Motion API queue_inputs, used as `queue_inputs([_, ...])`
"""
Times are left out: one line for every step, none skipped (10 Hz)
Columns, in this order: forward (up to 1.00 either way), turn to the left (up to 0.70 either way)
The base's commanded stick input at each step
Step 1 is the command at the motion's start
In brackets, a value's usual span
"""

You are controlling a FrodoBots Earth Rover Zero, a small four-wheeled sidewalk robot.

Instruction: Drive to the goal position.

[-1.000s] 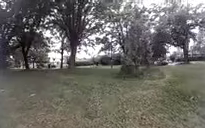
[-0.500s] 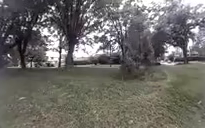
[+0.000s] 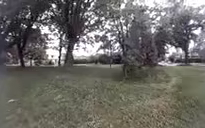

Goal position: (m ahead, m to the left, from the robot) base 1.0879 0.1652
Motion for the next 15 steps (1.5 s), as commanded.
queue_inputs([0.5, 0.0])
queue_inputs([0.5, 0.0])
queue_inputs([0.5, 0.0])
queue_inputs([0.5, 0.0])
queue_inputs([0.5, 0.0])
queue_inputs([0.5, 0.0])
queue_inputs([0.5, 0.0])
queue_inputs([0.5, 0.0])
queue_inputs([0.5, 0.0])
queue_inputs([0.5, 0.0])
queue_inputs([0.5, 0.0])
queue_inputs([0.5, 0.0])
queue_inputs([0.5, 0.0])
queue_inputs([0.5, 0.0])
queue_inputs([0.5, 0.15])
